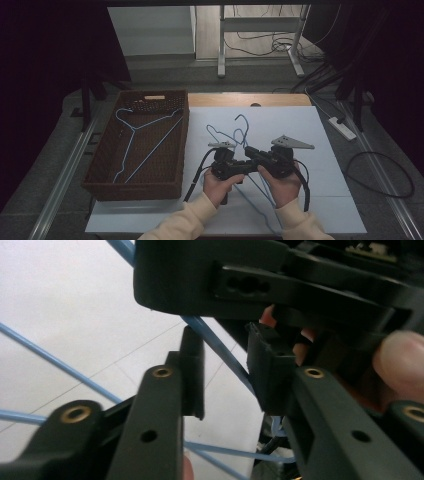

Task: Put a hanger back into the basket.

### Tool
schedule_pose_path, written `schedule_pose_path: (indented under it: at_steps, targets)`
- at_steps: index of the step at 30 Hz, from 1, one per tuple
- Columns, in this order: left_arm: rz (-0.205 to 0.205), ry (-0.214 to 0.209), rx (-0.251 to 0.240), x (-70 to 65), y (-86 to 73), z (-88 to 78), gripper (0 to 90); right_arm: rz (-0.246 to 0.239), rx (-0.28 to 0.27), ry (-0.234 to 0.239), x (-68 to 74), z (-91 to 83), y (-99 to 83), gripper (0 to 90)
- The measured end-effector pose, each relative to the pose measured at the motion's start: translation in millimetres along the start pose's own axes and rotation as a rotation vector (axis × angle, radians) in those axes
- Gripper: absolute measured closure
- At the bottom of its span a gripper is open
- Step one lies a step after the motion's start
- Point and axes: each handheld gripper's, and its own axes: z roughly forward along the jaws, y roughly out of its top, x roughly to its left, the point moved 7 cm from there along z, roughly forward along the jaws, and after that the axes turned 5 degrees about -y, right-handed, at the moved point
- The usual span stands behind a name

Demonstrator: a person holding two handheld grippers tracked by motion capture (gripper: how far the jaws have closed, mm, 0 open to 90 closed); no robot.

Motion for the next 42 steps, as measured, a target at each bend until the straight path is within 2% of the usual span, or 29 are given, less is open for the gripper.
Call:
schedule_pose_path:
  at_steps: [2,6,8,11,17,19,22,25,29,33,37,42]
  targets:
    - [-0.031,-0.012,-0.003,2.5,-0.3,-0.2,74.5,0.001,-0.01,-0.005,-1.2,-1.4,1.1,87.7]
    - [-0.074,0.008,0.003,9.5,-2.1,-2.7,84.9,0.009,-0.032,-0.005,-3.9,-5.6,4.5,87.6]
    - [-0.061,0.024,0.015,10.4,-1.9,-6.0,86.2,0.007,-0.038,-0.006,-3.8,-7.4,6.0,87.4]
    - [-0.067,0.03,0.031,8.9,-1.7,-8.9,86.2,0.006,-0.039,0.003,-2.9,-6.8,6.1,86.7]
    - [-0.041,0.066,0.074,5.2,-1.2,-17.2,86.2,-0.027,-0.046,0.013,1.4,-7.7,8.2,84.0]
    - [-0.027,0.087,0.097,4.8,-1.2,-21.2,86.3,-0.044,-0.058,0.014,2.4,-8.8,10.2,79.6]
    - [-0.028,0.094,0.122,3.3,-0.1,-26.7,86.3,-0.066,-0.065,0.018,2.7,-10.0,13.0,70.1]
    - [-0.027,0.104,0.149,1.9,2.6,-33.5,86.3,-0.08,-0.065,0.042,2.3,-11.0,14.7,57.0]
    - [-0.004,0.131,0.18,0.4,7.5,-42.9,86.3,-0.128,-0.08,0.075,5.2,-16.4,15.4,42.5]
    - [0.025,0.16,0.202,-0.9,10.7,-50.0,86.3,-0.145,-0.112,0.093,5.1,-24.7,17.5,35.2]
    - [0.056,0.193,0.225,-2.9,13.8,-57.7,86.3,-0.125,-0.136,0.107,-2.5,-34.8,18.2,31.2]
    - [0.083,0.213,0.256,-4.9,18.5,-66.2,86.3,-0.078,-0.145,0.108,-22.0,-45.2,13.7,29.6]
